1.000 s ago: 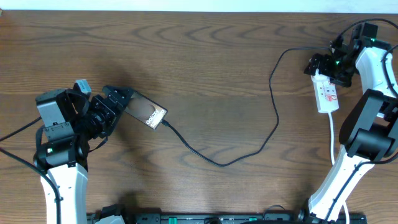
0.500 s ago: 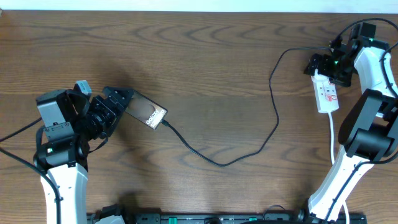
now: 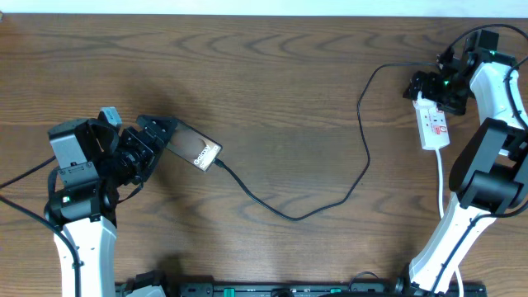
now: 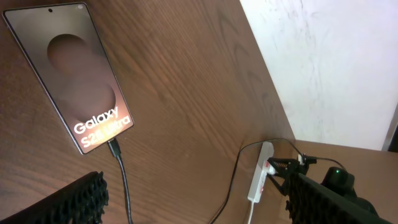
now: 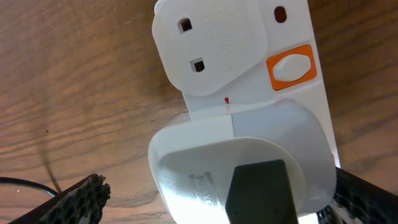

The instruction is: Plug charger to phone and switch on socket

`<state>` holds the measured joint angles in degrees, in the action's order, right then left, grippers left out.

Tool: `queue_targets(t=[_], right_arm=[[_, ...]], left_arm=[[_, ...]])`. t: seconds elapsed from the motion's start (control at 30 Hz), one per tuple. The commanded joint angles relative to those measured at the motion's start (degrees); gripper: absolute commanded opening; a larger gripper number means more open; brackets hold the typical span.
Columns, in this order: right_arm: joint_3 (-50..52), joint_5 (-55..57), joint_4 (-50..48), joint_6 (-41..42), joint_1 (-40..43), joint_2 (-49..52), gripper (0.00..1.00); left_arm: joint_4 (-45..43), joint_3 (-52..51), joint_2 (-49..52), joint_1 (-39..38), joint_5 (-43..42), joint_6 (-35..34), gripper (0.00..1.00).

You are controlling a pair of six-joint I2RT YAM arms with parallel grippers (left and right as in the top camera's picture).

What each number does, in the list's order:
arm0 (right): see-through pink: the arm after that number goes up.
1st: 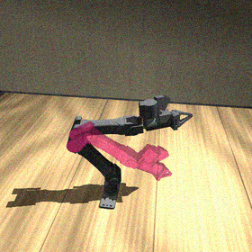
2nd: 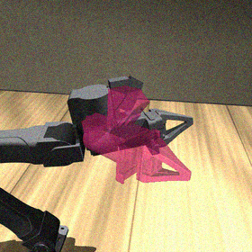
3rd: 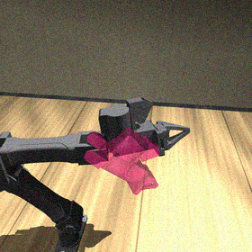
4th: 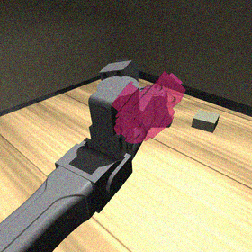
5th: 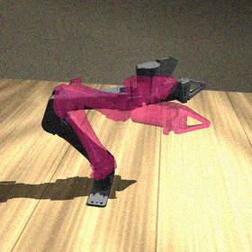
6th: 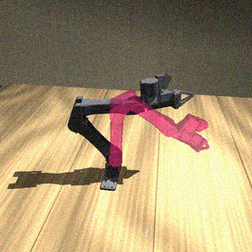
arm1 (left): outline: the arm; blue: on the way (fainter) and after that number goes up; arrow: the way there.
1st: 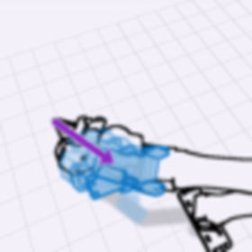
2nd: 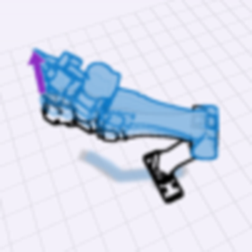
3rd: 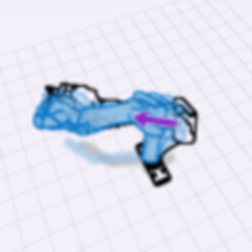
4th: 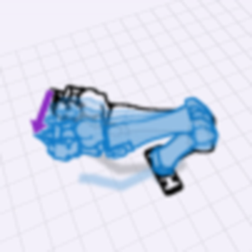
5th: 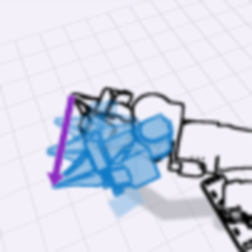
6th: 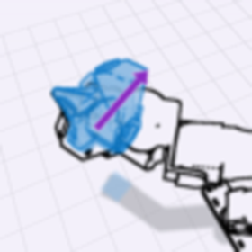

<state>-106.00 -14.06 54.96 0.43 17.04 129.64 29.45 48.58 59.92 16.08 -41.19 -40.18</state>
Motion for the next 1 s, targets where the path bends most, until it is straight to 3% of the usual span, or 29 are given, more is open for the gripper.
queue_targets(t=[0.0, 0.6, 0.97], right_arm=[[2.64, -16.09, 1.16, 1.22, -2.29, 2.36, 0.99], [-0.39, -15.54, 2.97, 1.2, 1.11, 1.7, 0.99], [-7.5, -5.22, 9.01, 1.2, 2.43, -0.92, 0.99]], left_arm=[[0.07, 1.11, 0.31, 0.24, 0.7, 1.2, 0.91], [0.07, 1.11, 0.31, 0.24, 0.72, 1.2, 0.91], [0.04, 1.11, 0.31, 0.24, 0.72, 1.2, 0.91]])
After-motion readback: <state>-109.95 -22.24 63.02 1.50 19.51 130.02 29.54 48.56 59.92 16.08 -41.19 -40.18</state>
